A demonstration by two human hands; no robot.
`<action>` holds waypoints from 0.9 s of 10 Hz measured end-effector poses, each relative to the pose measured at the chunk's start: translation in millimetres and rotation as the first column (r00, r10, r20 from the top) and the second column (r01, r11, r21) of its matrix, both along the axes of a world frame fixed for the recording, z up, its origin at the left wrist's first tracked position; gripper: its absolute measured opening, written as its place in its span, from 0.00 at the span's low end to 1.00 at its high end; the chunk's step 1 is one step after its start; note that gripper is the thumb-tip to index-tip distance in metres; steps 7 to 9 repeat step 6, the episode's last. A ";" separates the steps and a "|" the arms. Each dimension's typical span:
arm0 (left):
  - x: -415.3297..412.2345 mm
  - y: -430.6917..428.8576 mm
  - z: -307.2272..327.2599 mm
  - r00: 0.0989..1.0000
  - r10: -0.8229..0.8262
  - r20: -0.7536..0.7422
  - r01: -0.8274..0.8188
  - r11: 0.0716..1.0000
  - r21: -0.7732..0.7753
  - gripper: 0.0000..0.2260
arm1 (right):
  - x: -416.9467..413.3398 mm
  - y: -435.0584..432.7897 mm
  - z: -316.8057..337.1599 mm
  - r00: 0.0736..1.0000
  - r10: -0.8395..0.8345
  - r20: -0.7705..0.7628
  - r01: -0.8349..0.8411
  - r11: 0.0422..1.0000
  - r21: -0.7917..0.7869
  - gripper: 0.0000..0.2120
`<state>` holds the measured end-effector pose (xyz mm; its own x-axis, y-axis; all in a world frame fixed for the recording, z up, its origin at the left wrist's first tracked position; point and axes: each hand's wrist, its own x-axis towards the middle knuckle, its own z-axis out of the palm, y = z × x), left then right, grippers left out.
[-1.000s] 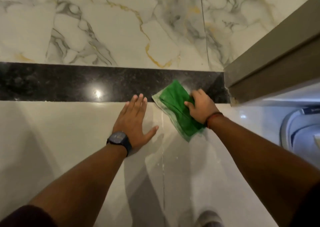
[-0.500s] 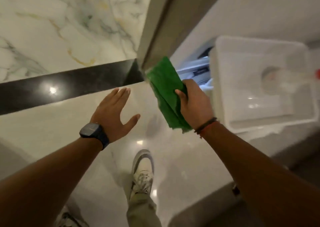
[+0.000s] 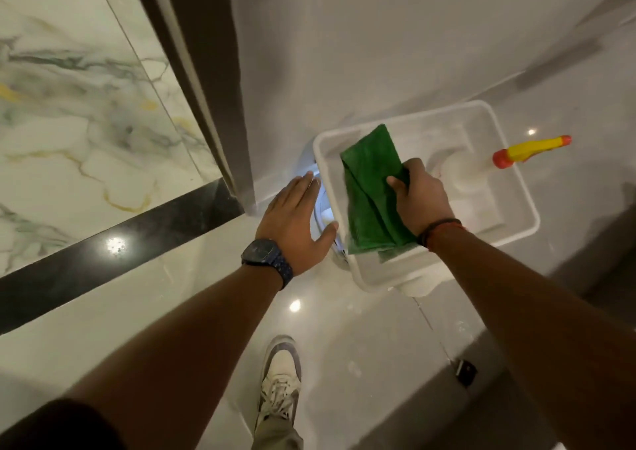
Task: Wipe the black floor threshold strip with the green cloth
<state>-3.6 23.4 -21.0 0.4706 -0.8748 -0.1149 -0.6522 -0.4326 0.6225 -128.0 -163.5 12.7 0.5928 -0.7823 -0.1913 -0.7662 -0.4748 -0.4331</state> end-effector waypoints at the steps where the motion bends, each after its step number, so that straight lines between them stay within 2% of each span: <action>1: -3.5 -20.7 -13.0 0.995 -0.072 0.066 0.070 0.997 0.031 0.34 | -28.3 -4.6 -33.7 0.978 -0.073 -0.196 0.079 0.997 0.025 0.12; 2: -11.6 -42.7 -27.5 0.960 -0.198 0.197 0.186 0.979 0.079 0.34 | -38.9 -1.1 -61.0 0.976 -0.027 -0.218 0.019 0.999 -0.042 0.23; 3: -23.0 -56.4 -46.3 0.868 -0.393 0.303 0.364 0.919 0.151 0.34 | -38.5 7.1 -83.7 0.949 0.134 -0.286 -0.166 0.982 -0.089 0.31; 4: -29.3 -59.5 -58.0 0.849 -0.410 0.332 0.367 0.911 0.188 0.34 | -42.6 12.4 -102.7 0.857 0.255 -0.447 -0.300 0.953 -0.032 0.30; 5: -30.0 -51.1 -52.5 0.877 -0.373 0.303 0.347 0.928 0.138 0.35 | -39.5 18.9 -102.7 0.871 0.234 -0.433 -0.278 0.960 -0.041 0.31; 6: -13.8 -27.9 -34.8 0.912 -0.324 0.252 0.303 0.946 0.119 0.35 | -27.7 28.3 -77.9 0.936 0.145 -0.322 -0.195 0.972 -0.130 0.29; 9: -13.8 -27.9 -34.8 0.912 -0.324 0.252 0.303 0.946 0.119 0.35 | -27.7 28.3 -77.9 0.936 0.145 -0.322 -0.195 0.972 -0.130 0.29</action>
